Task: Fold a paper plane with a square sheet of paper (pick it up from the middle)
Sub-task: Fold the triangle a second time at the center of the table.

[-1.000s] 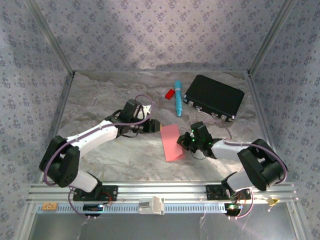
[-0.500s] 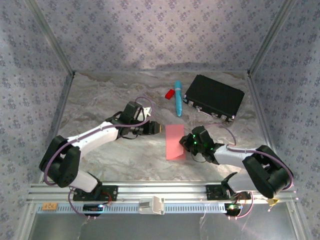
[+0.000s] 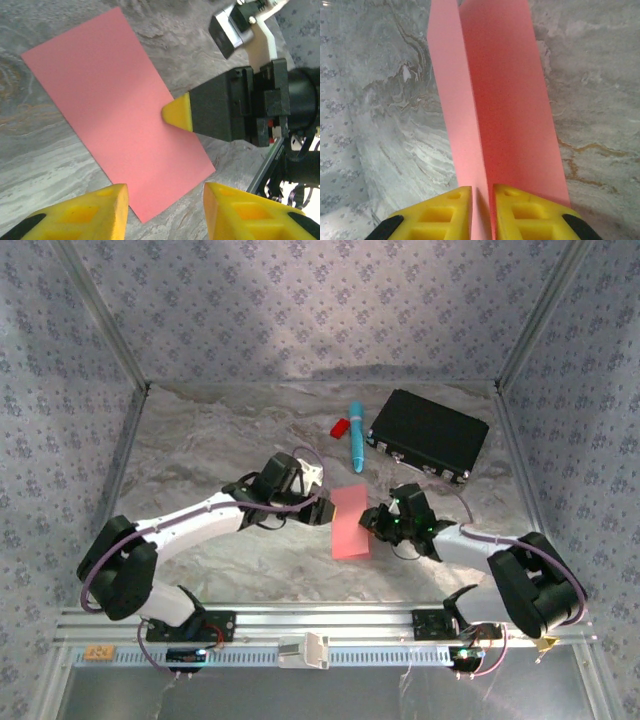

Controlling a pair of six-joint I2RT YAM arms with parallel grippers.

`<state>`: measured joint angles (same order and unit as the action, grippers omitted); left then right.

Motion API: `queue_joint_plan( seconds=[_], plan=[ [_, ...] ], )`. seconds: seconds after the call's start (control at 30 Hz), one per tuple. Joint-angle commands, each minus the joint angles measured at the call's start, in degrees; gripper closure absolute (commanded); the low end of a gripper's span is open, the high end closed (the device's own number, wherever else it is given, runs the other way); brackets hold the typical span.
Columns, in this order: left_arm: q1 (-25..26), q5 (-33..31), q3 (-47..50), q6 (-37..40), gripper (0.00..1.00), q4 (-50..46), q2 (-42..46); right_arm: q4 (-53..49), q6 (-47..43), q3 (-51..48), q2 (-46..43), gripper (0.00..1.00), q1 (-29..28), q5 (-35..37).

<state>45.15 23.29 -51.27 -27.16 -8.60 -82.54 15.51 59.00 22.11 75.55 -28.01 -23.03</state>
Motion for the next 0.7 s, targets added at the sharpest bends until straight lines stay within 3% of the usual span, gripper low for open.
queue_joint_plan(
  seconds=[0.0,0.23,0.5,0.67],
  plan=[
    [0.12,0.53,-0.2,2.58,0.58,1.23,0.48,-3.12,-5.48,2.56,1.54,0.82,0.67,-5.99],
    [0.16,0.64,-1.45,3.15,0.59,-0.71,0.1,-2.58,-5.52,3.63,3.98,0.84,0.76,-5.74],
    [0.2,-1.92,-0.07,4.28,0.59,-0.3,1.64,1.08,-1.74,4.15,6.08,0.96,0.21,-3.48],
    [0.24,-3.68,0.86,5.5,0.6,-0.25,3.43,4.7,0.32,5.09,8.35,0.97,-0.83,-2.81]
  ],
)
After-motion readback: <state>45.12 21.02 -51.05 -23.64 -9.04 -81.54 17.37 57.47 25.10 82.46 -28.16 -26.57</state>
